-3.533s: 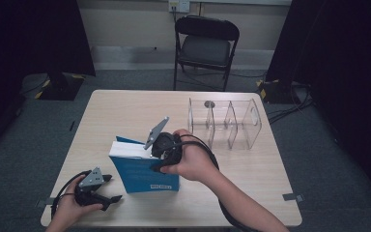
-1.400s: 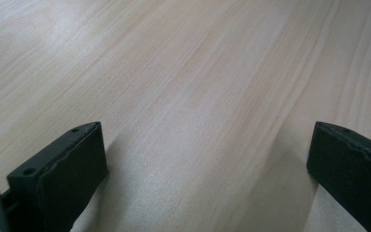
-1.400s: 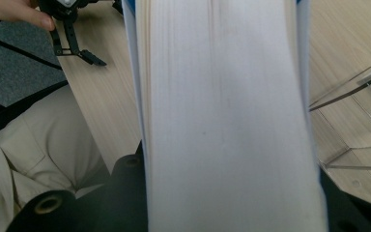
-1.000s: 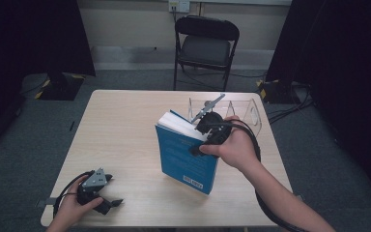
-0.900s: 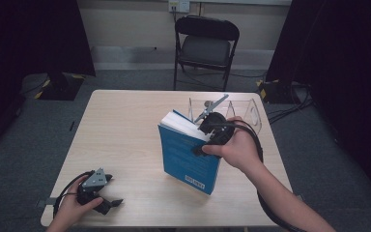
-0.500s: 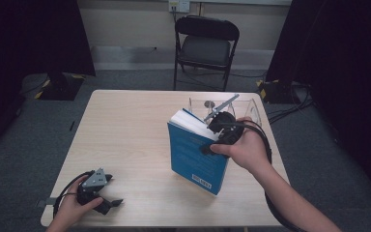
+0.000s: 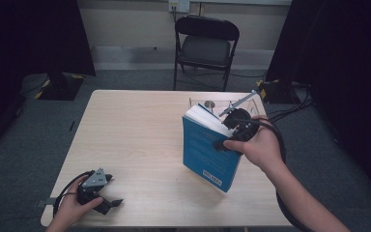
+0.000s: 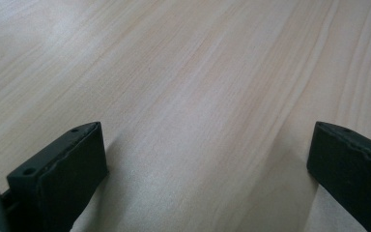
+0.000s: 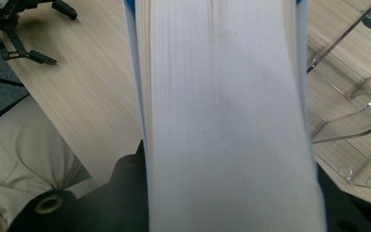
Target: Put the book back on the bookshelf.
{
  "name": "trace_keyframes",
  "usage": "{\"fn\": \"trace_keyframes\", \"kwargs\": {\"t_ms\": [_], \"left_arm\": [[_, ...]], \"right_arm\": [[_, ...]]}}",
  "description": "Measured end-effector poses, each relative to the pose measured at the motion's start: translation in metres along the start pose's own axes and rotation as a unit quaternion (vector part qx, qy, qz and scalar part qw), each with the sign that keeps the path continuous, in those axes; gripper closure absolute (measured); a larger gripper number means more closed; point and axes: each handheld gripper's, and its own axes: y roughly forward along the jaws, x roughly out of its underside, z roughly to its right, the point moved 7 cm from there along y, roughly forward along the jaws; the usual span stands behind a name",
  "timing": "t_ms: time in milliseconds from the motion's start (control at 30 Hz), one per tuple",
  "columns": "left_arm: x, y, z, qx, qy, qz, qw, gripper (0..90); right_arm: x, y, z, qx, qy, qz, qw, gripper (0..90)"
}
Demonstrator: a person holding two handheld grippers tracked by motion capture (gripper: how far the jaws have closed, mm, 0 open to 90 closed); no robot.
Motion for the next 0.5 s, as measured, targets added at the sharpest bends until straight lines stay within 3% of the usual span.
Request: {"fn": "trace_keyframes", "kwargs": {"t_ms": [167, 500], "left_arm": [[0.000, 0.000, 0.000, 0.001, -0.002, 0.000, 1.0000, 0.0], [0.000, 0.000, 0.001, 0.002, -0.005, 0.001, 1.0000, 0.0]], "right_arm": [[0.003, -0.005, 0.006, -0.002, 0.014, 0.003, 0.9999, 61.8], [0.007, -0.015, 0.021, 0.019, 0.035, 0.006, 0.9992, 61.8]]}}
